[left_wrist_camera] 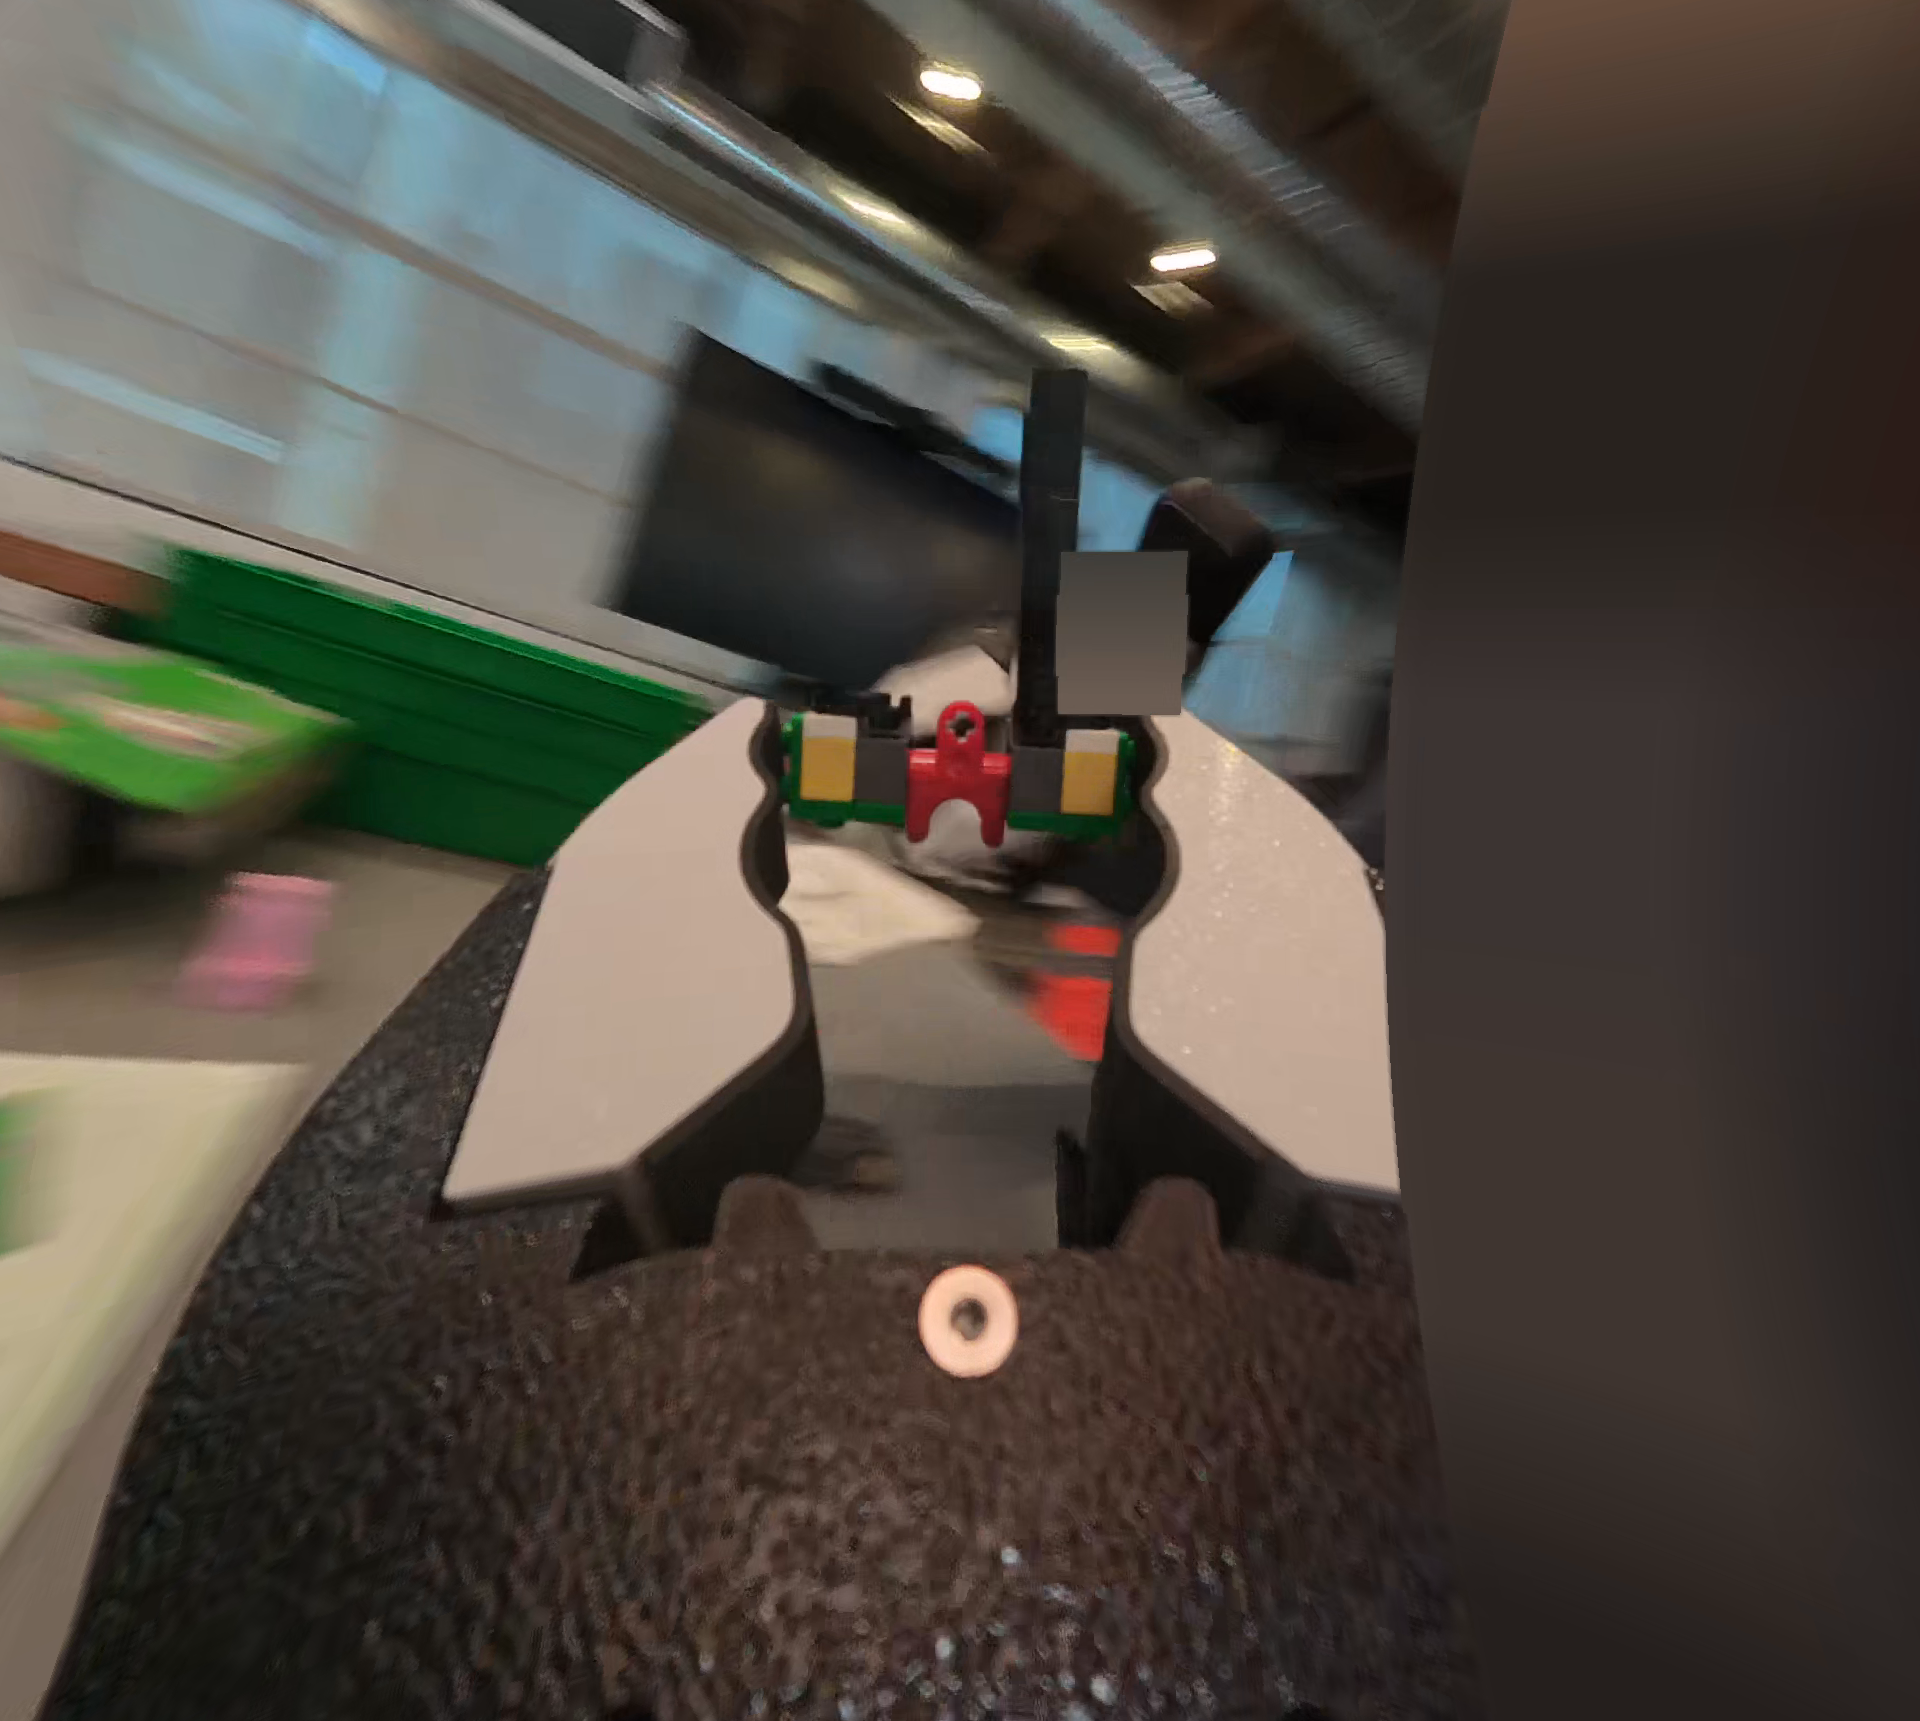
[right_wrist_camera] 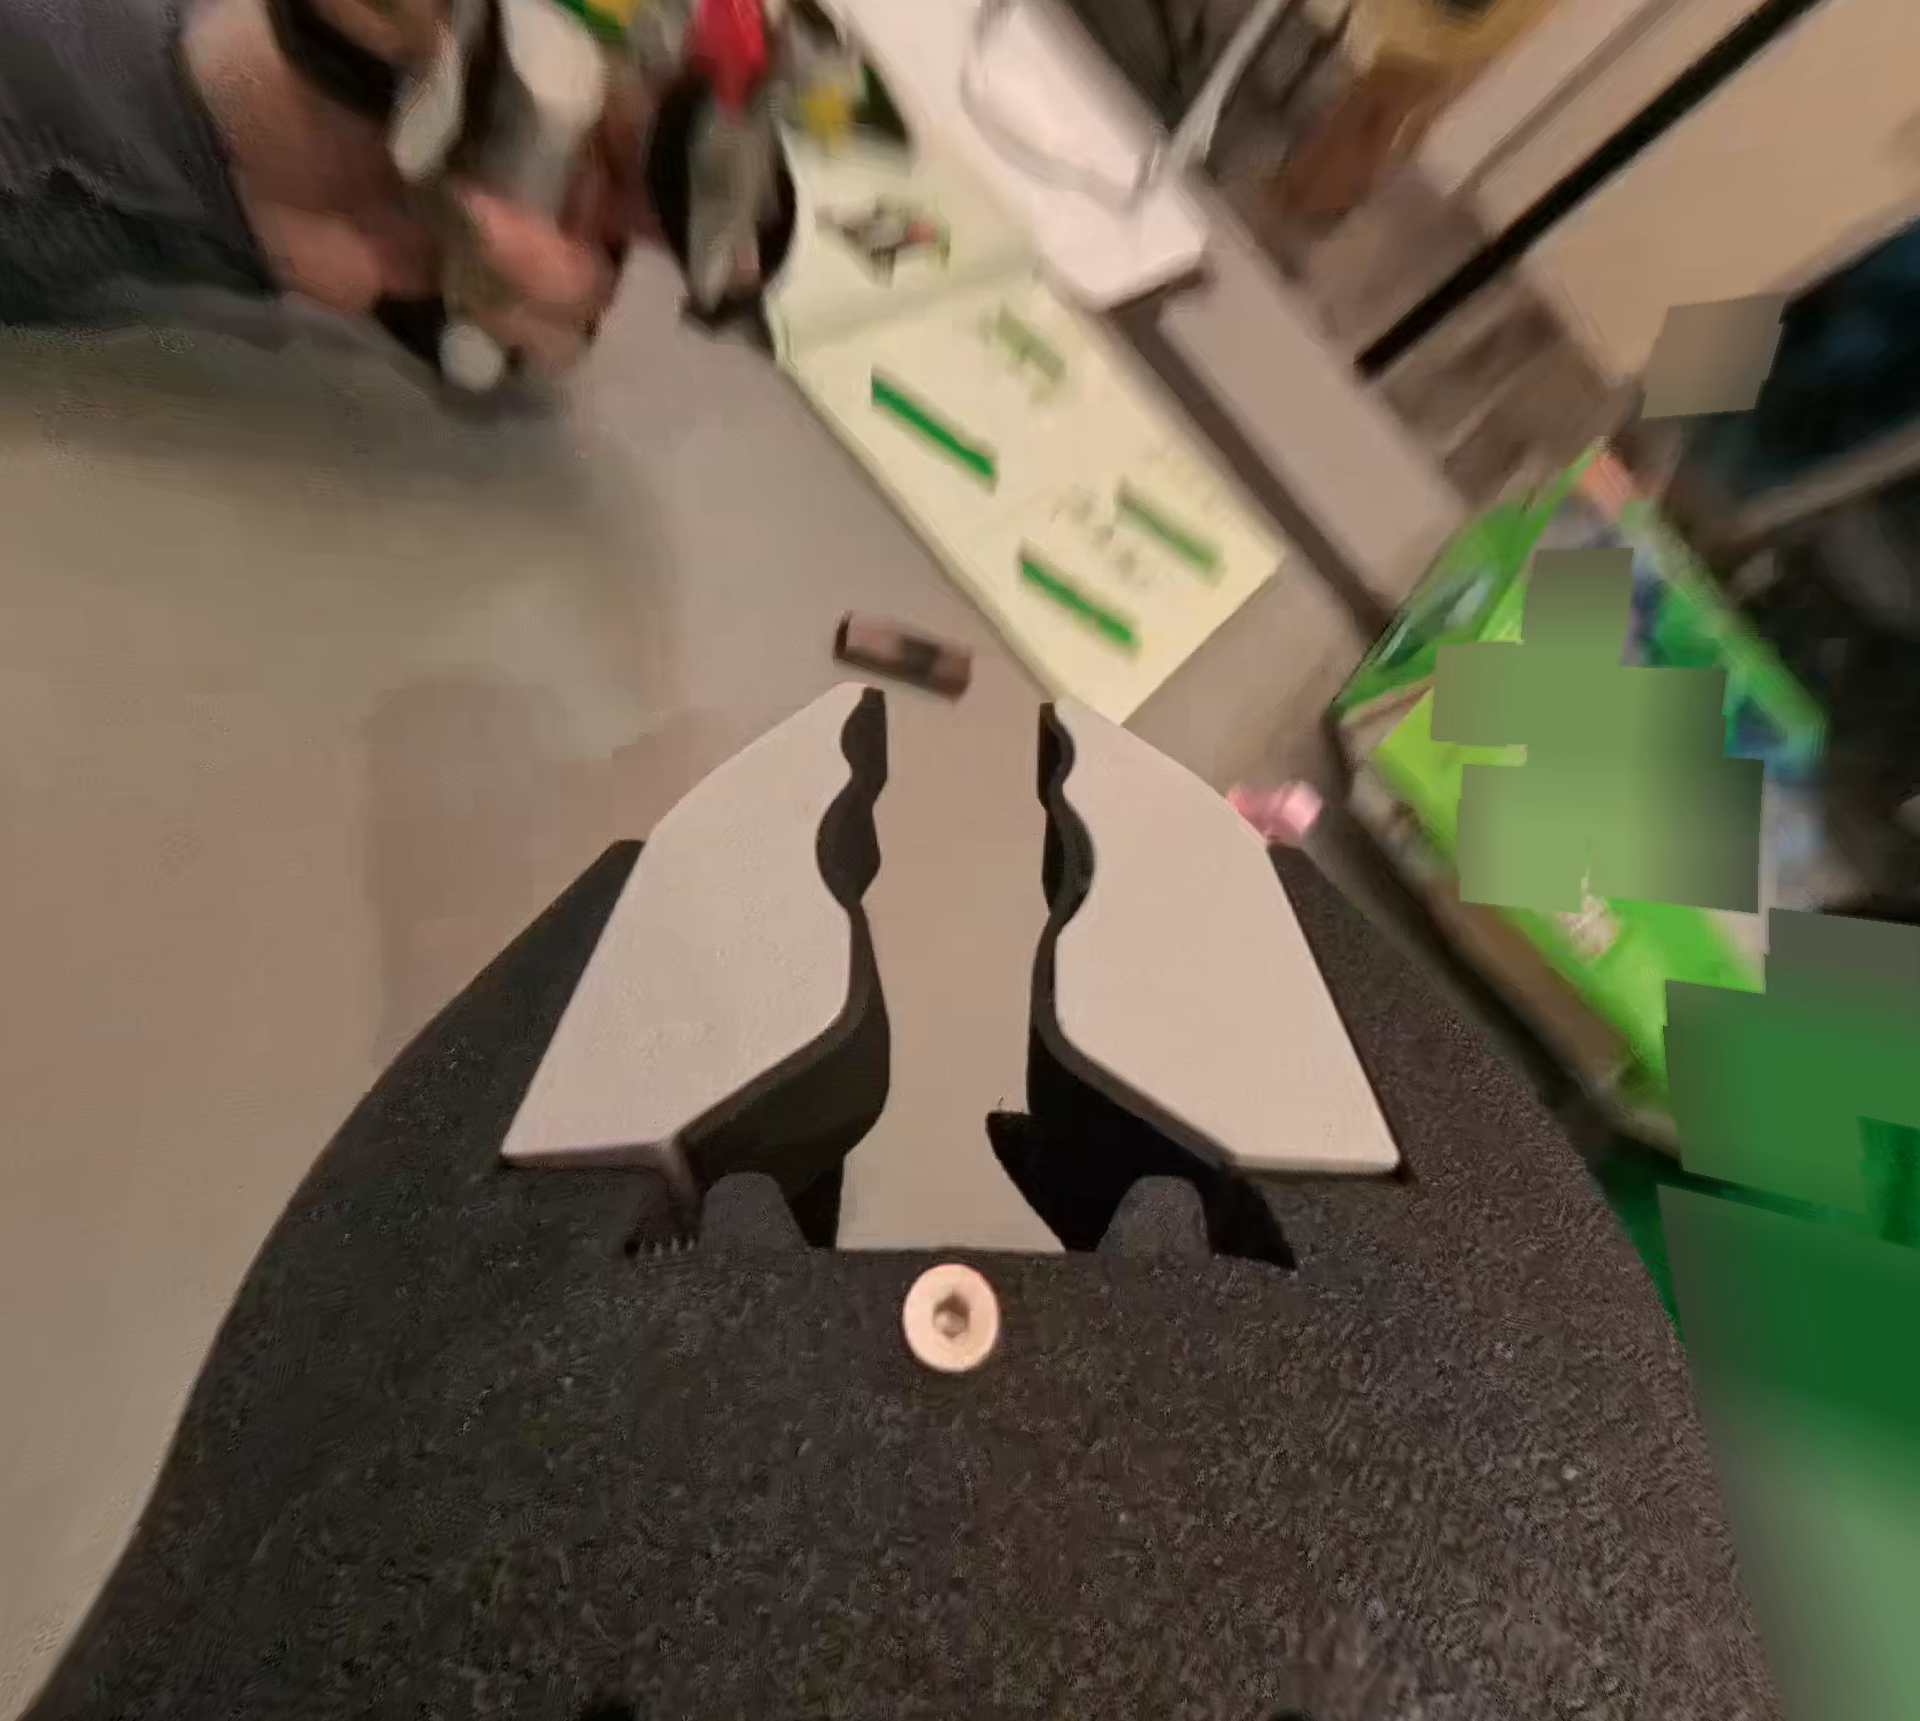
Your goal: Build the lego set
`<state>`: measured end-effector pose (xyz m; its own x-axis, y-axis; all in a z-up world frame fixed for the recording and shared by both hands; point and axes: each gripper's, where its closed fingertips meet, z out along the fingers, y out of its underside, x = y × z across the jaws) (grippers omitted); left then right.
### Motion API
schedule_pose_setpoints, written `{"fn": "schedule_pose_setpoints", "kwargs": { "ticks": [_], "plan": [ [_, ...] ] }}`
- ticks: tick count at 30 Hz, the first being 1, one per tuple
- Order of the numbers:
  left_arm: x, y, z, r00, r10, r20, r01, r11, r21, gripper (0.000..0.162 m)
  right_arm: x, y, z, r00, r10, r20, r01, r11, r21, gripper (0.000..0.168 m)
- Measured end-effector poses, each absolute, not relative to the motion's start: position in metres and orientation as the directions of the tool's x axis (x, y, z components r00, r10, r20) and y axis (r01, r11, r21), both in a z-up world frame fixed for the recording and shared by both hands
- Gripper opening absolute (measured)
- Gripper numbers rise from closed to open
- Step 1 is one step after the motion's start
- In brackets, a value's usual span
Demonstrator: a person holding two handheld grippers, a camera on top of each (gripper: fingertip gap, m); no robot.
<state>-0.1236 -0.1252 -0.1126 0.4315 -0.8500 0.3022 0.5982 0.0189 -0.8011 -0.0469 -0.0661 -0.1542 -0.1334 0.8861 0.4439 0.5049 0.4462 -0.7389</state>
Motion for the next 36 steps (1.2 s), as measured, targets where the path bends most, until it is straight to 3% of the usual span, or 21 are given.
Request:
{"fn": "schedule_pose_setpoints", "kwargs": {
  "ticks": [2,5,8,10,13,16,19,24,27,32,34,36],
  "plan": [
    [-0.133,-0.122,-0.116,0.637,-0.733,0.236,0.495,0.155,-0.855,0.063,-0.035,-0.064,-0.186,-0.140,0.949,0.284,0.631,0.306,-0.712,0.024],
    [-0.153,-0.123,-0.120,0.871,-0.477,0.115,0.285,0.301,-0.910,0.063,-0.022,-0.068,-0.223,-0.100,0.990,0.103,0.745,0.143,-0.651,0.033],
    [-0.174,-0.134,-0.126,0.968,-0.249,0.035,0.120,0.333,-0.935,0.063,-0.028,-0.059,-0.227,-0.107,0.978,0.181,0.712,0.202,-0.672,0.025],
    [-0.177,-0.138,-0.134,0.979,-0.198,-0.041,0.018,0.288,-0.957,0.063,-0.041,-0.051,-0.225,-0.177,0.947,0.269,0.686,0.314,-0.656,0.023],
    [-0.177,-0.137,-0.153,0.971,-0.178,-0.158,-0.128,0.171,-0.977,0.063,-0.066,-0.052,-0.224,-0.397,0.861,0.318,0.597,0.505,-0.623,0.026],
    [-0.169,-0.138,-0.156,0.952,-0.232,-0.201,-0.170,0.146,-0.974,0.063,-0.087,-0.037,-0.235,-0.602,0.655,0.455,0.480,0.753,-0.450,0.024],
    [-0.162,-0.138,-0.164,0.920,-0.305,-0.247,-0.223,0.113,-0.968,0.063,-0.101,-0.026,-0.254,-0.746,0.513,0.425,0.400,0.855,-0.331,0.028],
    [-0.157,-0.140,-0.176,0.877,-0.374,-0.300,-0.295,0.073,-0.953,0.063,-0.121,-0.028,-0.261,-0.838,0.442,0.321,0.315,0.872,-0.376,0.040],
    [-0.152,-0.140,-0.180,0.864,-0.414,-0.287,-0.284,0.071,-0.956,0.063,-0.125,-0.034,-0.269,-0.889,0.367,0.274,0.259,0.896,-0.359,0.039],
    [-0.144,-0.138,-0.186,0.846,-0.452,-0.282,-0.289,0.055,-0.956,0.063,-0.133,-0.034,-0.273,-0.929,0.311,0.202,0.230,0.910,-0.344,0.034],
    [-0.142,-0.137,-0.188,0.844,-0.455,-0.284,-0.295,0.050,-0.954,0.063,-0.130,-0.035,-0.276,-0.942,0.309,0.134,0.249,0.906,-0.341,0.019],
    [-0.141,-0.136,-0.188,0.848,-0.448,-0.282,-0.291,0.051,-0.955,0.063,-0.129,-0.036,-0.275,-0.940,0.332,0.081,0.287,0.896,-0.340,0.016]
  ]
}}
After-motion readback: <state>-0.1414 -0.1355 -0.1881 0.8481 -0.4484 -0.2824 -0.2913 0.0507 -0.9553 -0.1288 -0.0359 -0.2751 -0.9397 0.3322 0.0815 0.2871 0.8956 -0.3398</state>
